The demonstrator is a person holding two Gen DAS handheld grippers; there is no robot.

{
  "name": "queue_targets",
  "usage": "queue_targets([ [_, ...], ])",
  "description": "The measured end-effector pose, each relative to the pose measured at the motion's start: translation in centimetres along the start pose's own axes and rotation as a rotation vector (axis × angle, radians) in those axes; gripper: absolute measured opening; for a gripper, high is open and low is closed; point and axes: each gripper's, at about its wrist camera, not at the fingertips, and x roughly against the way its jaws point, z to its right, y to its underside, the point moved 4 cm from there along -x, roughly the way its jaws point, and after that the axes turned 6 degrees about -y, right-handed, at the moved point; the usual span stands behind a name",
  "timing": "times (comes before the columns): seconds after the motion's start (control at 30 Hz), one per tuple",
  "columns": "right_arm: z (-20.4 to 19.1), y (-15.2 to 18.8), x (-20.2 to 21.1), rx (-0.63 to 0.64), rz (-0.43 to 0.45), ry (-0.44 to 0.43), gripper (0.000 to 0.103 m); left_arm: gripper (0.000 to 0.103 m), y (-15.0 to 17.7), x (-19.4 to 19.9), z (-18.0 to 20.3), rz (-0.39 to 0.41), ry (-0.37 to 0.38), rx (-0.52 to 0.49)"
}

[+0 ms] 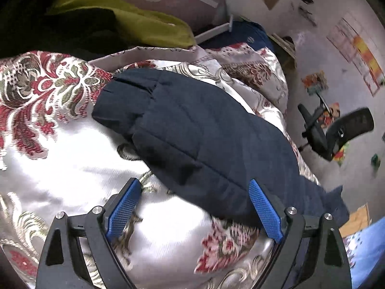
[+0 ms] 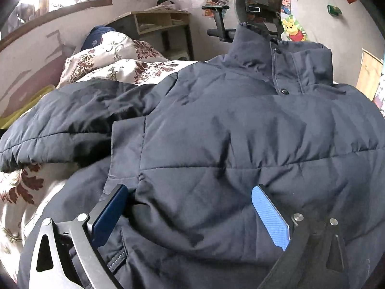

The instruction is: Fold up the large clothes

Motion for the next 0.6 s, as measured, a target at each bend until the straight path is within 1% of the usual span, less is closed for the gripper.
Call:
queue_targets([
  [0.1,0.3,0.4,-0.3,-0.009,0.010,-0.007,0.103,0.088,-1.0,-0.6,-1.2,0.001,-0.042,0.064],
  [0.17,0.2,0.6,-0.5,-0.004,0.015,-0.001,0.103,0.088,-1.3,-1.0,-1.9,0.002,-0.088,0.112],
  [0.23,0.1,0.8,-0.5,0.001,0.024,0.004,0.103,0.088,-1.3,-0.8,-2.1,0.023,-0.117,0.139],
  [0.33,0.2,1.0,-0.5,-0.001,0.043,-0.005,0.103,0.087,-1.5,-1.0,-1.7,0.056,-0.137,0.097],
  [0.37,0.2,1.1,-0.5,-0.003,0.047,-0.009,0.103,0.085,-1.5,-0.8,-1.5,0.085,-0.142,0.081],
  [0.43,0.3,1.1,-0.4,-0.007,0.054,-0.017,0.103,0.062,-1.7,-0.1,-1.1,0.158,-0.161,0.067],
  [0.47,0.3,1.1,-0.3,-0.008,0.055,-0.021,0.103,0.057,-1.7,0.3,-1.0,0.196,-0.174,0.058],
  [0.53,0.4,1.2,0.0,-0.008,0.055,-0.026,0.103,0.032,-1.9,0.9,-0.5,0.253,-0.189,0.018],
  [0.57,0.4,1.1,0.2,-0.009,0.053,-0.030,0.103,0.027,-2.0,1.1,-0.2,0.270,-0.194,-0.004],
  [0.6,0.4,1.1,0.5,-0.012,0.051,-0.034,0.103,0.020,-2.1,1.1,0.2,0.286,-0.190,-0.027],
])
